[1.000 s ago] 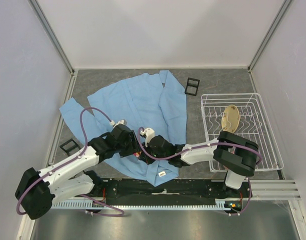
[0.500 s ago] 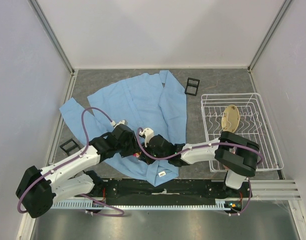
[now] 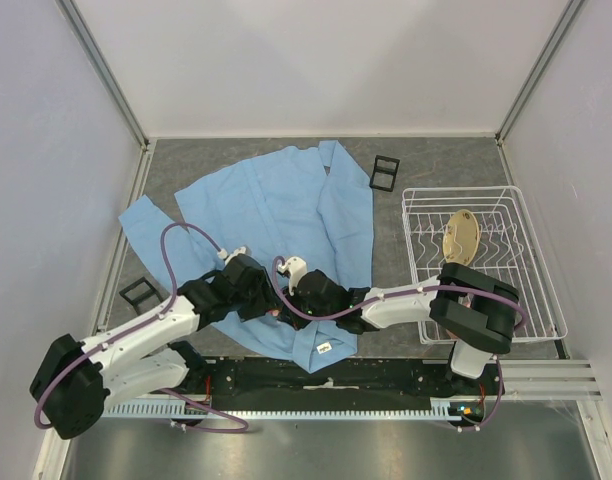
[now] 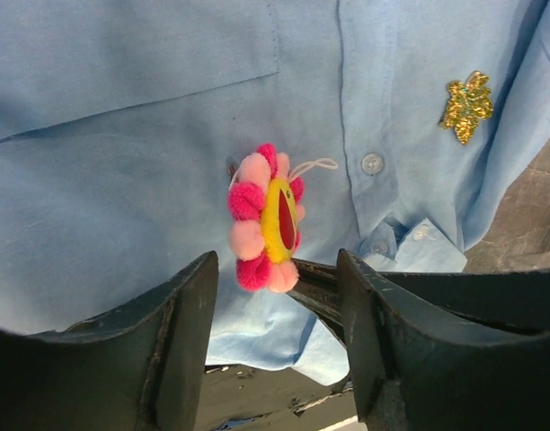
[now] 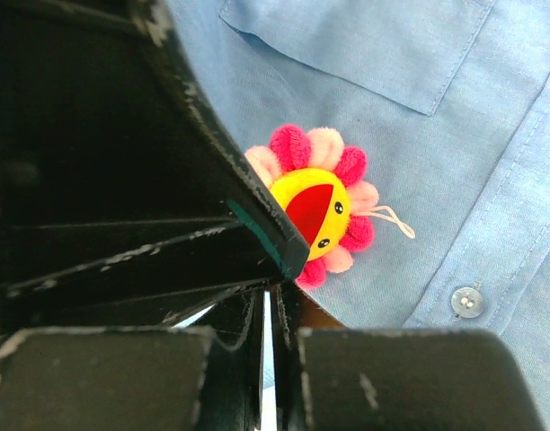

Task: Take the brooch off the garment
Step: Remove the brooch from the clothes.

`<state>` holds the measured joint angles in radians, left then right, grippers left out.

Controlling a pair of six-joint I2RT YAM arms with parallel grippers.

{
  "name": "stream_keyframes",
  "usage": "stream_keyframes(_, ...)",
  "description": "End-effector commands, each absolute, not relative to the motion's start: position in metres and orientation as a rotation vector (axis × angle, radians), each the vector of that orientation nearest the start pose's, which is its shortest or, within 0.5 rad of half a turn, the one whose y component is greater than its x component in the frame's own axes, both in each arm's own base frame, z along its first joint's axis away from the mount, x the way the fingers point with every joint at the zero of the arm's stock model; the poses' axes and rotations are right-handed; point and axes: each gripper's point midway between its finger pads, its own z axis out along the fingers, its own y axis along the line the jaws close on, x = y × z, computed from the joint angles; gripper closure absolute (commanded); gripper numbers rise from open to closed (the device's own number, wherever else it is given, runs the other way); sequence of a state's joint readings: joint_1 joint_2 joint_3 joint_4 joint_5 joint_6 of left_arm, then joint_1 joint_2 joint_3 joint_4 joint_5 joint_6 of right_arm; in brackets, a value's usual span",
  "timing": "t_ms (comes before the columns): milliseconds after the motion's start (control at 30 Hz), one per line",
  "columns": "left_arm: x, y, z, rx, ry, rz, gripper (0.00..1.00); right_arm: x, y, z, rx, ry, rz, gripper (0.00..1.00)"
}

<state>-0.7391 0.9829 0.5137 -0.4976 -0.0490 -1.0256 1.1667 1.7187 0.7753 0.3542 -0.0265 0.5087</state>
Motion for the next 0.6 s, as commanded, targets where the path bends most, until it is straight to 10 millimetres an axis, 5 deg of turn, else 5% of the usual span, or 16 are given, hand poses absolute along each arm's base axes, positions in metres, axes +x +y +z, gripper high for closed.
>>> stream_keyframes(0,0.166,-0.191,0.051,-0.453,2.615,-0.624,0.4,0.159,0.438,0.089,-0.735,2.068,1.055,0.93)
stream_keyframes(167,0.167,-0.186,0.049,-0.456,2.596,-0.607,0.71,0.157,0.438,0.089,-0.742,2.073,1.055,0.88)
stream_keyframes(233,0.165,-0.183,0.048,-0.466,2.595,-0.602,0.83,0.158,0.437,0.089,-0.755,2.074,1.012,0.74)
stream_keyframes(433,0.158,-0.178,0.047,-0.486,2.619,-0.588,0.97,0.16,0.435,0.089,-0.81,2.042,0.833,0.48)
stream_keyframes(567,0.155,-0.177,0.049,-0.503,2.646,-0.566,0.98,0.159,0.438,0.088,-0.866,2.007,0.755,0.4)
